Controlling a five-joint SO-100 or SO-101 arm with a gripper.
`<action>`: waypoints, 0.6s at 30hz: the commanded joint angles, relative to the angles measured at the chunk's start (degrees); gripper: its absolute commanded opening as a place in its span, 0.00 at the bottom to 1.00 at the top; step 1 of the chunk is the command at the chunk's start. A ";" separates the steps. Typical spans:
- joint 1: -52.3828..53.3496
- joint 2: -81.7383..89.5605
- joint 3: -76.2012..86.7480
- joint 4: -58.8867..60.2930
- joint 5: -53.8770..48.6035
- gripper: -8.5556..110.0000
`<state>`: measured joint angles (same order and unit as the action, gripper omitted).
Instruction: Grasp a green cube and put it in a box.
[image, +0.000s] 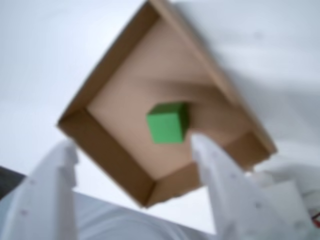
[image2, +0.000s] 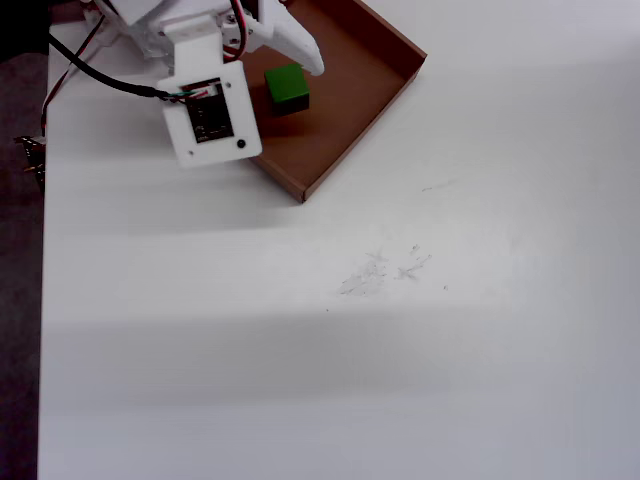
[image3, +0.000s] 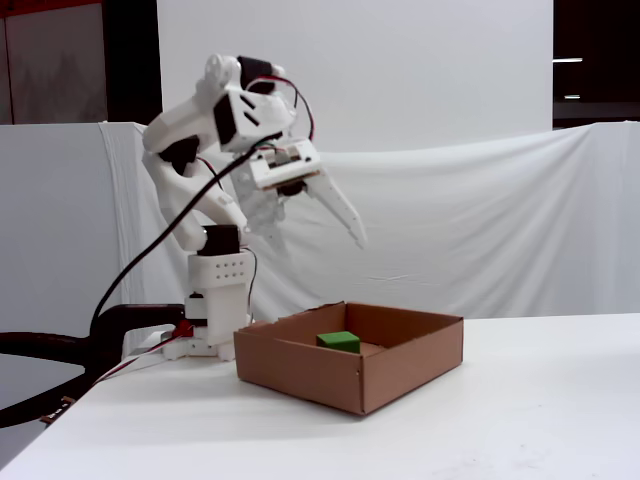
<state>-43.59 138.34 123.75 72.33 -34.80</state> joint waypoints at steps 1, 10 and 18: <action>4.22 5.01 1.49 -1.41 -1.67 0.29; 23.82 19.07 14.15 -4.22 -9.76 0.19; 32.34 32.78 29.53 -7.47 -12.22 0.17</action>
<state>-12.74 168.22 152.23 65.65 -45.53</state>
